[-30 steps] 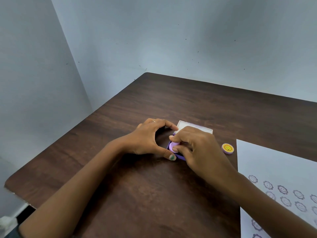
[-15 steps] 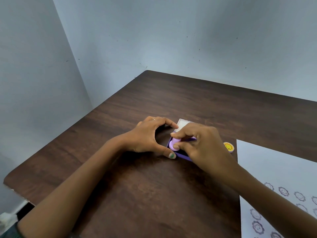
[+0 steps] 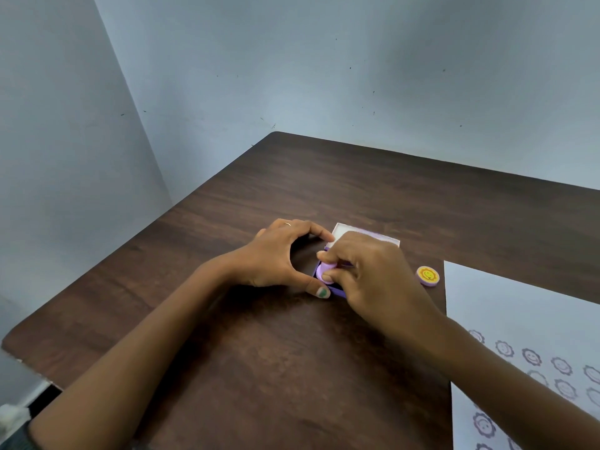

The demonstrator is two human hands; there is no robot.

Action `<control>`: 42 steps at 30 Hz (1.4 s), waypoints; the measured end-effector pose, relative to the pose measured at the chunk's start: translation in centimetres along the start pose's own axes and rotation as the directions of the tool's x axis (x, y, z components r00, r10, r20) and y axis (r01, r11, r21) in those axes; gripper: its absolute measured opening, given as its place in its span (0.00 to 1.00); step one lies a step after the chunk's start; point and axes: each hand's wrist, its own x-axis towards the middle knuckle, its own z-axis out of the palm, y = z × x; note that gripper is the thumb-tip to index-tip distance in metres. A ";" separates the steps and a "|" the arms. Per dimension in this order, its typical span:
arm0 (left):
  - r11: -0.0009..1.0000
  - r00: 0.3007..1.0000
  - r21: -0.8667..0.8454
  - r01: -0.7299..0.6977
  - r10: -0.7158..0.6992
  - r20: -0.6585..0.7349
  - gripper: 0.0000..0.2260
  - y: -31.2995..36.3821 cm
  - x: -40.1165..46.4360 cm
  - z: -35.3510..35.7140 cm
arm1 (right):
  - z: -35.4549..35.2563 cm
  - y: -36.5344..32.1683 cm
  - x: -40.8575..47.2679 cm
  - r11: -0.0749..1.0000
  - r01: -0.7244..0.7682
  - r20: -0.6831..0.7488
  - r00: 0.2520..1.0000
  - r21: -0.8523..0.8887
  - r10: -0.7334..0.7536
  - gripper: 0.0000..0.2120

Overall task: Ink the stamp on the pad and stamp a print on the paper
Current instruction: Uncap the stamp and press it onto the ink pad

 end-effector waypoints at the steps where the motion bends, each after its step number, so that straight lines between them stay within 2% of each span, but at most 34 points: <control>1: 1.000 1.000 0.002 -0.002 0.002 0.001 0.31 0.0 0.0 0.0 | -0.1 0.1 -0.2 1.000 0.017 0.007 1.000 0.004 -0.017 0.05; 5: 1.000 1.000 0.014 -0.009 0.009 -0.005 0.32 -0.1 0.1 0.1 | -0.8 0.6 0.3 0.973 -0.122 -0.022 0.991 0.194 0.128 0.09; 8: 1.000 1.000 0.005 -0.010 0.010 -0.005 0.30 -0.1 0.1 0.0 | -0.6 0.2 0.9 0.986 -0.114 0.023 0.993 0.121 0.112 0.09; 11: 1.000 1.000 -0.001 -0.009 0.009 0.004 0.31 -0.1 0.0 0.0 | -0.3 -0.2 0.3 1.000 0.004 0.028 1.000 -0.003 -0.004 0.06; 13: 1.000 1.000 0.007 -0.009 0.009 0.004 0.32 -0.1 0.1 0.0 | -0.5 0.2 0.0 0.998 -0.016 0.026 1.000 0.061 0.014 0.06; 16: 1.000 1.000 0.016 -0.008 0.008 0.003 0.31 0.0 0.1 0.0 | -0.9 0.6 0.7 0.970 -0.143 0.022 0.990 0.195 0.141 0.09; 18: 1.000 1.000 0.016 -0.006 0.006 0.003 0.31 -0.1 0.0 0.0 | -0.7 0.4 1.0 0.981 -0.135 0.044 0.991 0.142 0.130 0.09; 20: 1.000 1.000 0.015 -0.005 0.005 -0.002 0.31 -0.2 0.0 0.0 | -0.4 -0.1 0.6 0.998 -0.058 0.036 0.998 0.037 0.057 0.07; 22: 1.000 1.000 0.013 -0.006 0.006 -0.002 0.32 -0.2 0.0 0.1 | -0.2 -0.2 0.0 1.000 0.016 0.020 1.000 0.002 -0.016 0.06; 27: 1.000 1.000 0.017 -0.002 0.002 0.008 0.33 0.0 0.1 0.0 | -0.6 0.7 0.5 0.964 -0.156 -0.016 0.986 0.217 0.164 0.09; 32: 1.000 1.000 0.018 -0.002 0.002 0.006 0.32 0.0 0.0 0.0 | -0.2 0.1 -0.2 0.999 0.012 -0.002 1.000 0.043 -0.012 0.05; 36: 1.000 1.000 0.023 -0.008 0.008 0.004 0.32 0.1 0.0 0.0 | -0.7 0.7 0.7 0.964 -0.167 -0.003 0.985 0.207 0.171 0.09; 37: 1.000 1.000 0.022 -0.008 0.008 0.003 0.32 0.1 0.0 0.0 | -0.5 0.6 0.6 0.968 -0.158 -0.015 0.986 0.194 0.164 0.09; 40: 1.000 1.000 0.015 -0.007 0.007 0.006 0.31 0.0 0.0 -0.1 | 0.3 -0.2 -0.2 1.000 0.014 -0.021 1.000 -0.018 -0.015 0.07; 42: 1.000 1.000 0.013 -0.008 0.008 0.006 0.31 0.0 0.0 -0.1 | 0.4 -0.1 -0.4 0.999 0.028 -0.015 0.999 -0.019 -0.029 0.06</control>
